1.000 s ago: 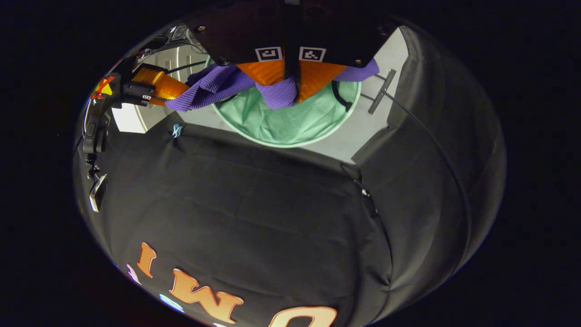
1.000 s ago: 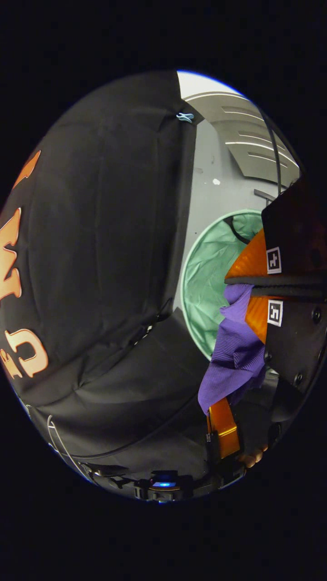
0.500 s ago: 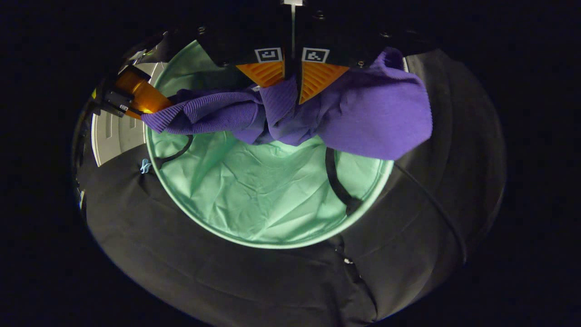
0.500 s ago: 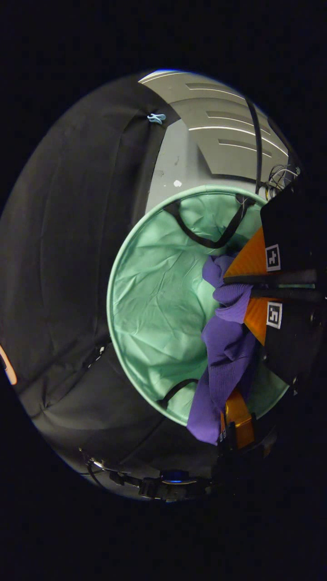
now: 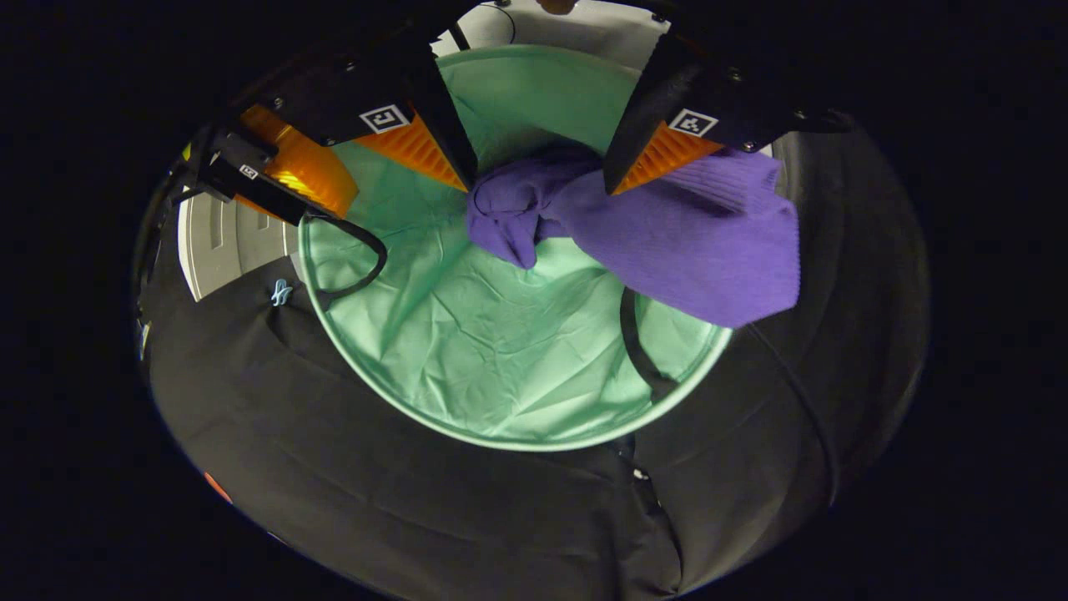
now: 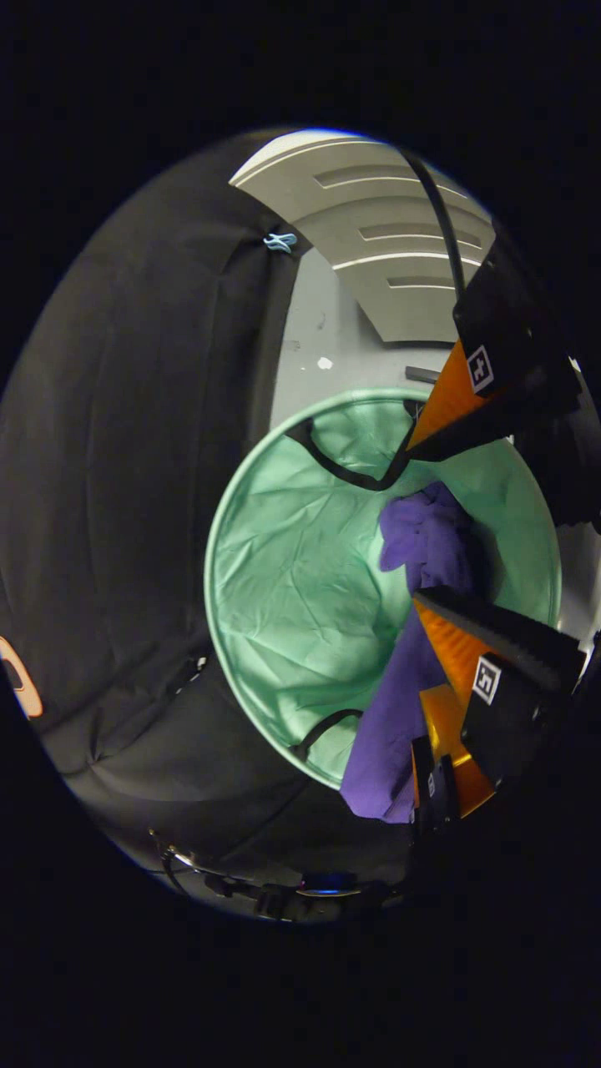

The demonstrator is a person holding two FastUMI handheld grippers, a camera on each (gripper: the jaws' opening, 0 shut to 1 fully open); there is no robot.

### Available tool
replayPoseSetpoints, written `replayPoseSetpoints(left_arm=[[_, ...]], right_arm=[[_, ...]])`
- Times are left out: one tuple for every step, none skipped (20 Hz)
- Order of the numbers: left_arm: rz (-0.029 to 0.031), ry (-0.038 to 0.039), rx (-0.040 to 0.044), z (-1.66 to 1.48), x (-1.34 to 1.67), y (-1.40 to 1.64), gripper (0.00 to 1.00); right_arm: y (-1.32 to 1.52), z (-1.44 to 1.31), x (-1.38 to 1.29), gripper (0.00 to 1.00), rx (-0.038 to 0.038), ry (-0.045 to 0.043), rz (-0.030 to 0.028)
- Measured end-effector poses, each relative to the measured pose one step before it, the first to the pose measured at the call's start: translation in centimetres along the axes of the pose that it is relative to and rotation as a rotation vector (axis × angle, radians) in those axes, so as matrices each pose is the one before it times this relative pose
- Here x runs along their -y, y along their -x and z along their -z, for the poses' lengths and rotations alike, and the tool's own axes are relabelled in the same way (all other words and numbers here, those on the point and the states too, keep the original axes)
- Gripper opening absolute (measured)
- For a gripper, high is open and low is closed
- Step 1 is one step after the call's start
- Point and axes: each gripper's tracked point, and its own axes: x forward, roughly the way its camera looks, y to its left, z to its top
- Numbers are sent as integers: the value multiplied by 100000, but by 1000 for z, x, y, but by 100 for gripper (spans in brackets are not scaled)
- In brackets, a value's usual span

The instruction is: Grasp the clothes on the hanger with both hands and then place them into the laundry hamper below.

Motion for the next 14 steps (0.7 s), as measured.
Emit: replayPoseSetpoints(left_arm=[[-367,-1944,2636,-523,141,1083,98],[92,-1880,2892,-685,132,1203,98],[-48,-1807,2874,-603,48,1496,98],[342,-1546,3133,-680,88,1488,98],[830,-1320,3346,-701,154,1289,98],[1023,-548,3113,-771,237,1461,98],[1120,-172,3148,-517,145,1378,97],[1195,24,2937,-628,218,1394,97],[1582,500,2796,-498,518,1280,97],[707,333,3146,-756,332,1410,97],[17,134,3363,-755,30,1497,97],[59,140,3584,-710,-120,1475,97],[-179,99,3644,-483,-376,1488,97],[-77,352,3241,-444,-258,1360,97]], right_arm=[[824,-625,229,99,2018,-633,-462],[1078,-315,44,99,1692,-688,195],[1180,-228,-155,99,1746,-951,219],[1138,-373,-134,99,1840,-1351,25],[1075,-587,-28,99,2024,-1365,-149],[1022,-513,-83,99,2039,-1123,-250],[1217,-601,-151,99,2256,-866,-82],[1084,-766,-95,99,2376,-539,190],[1055,-741,-66,99,2068,-592,158],[1217,-661,-121,99,1911,-702,-224],[1101,-540,-340,99,2021,-1036,-399],[1274,-655,-441,99,2441,-970,-947],[1178,-721,-437,99,2408,-655,-740],[1161,-647,-411,98,2154,77,-761]])
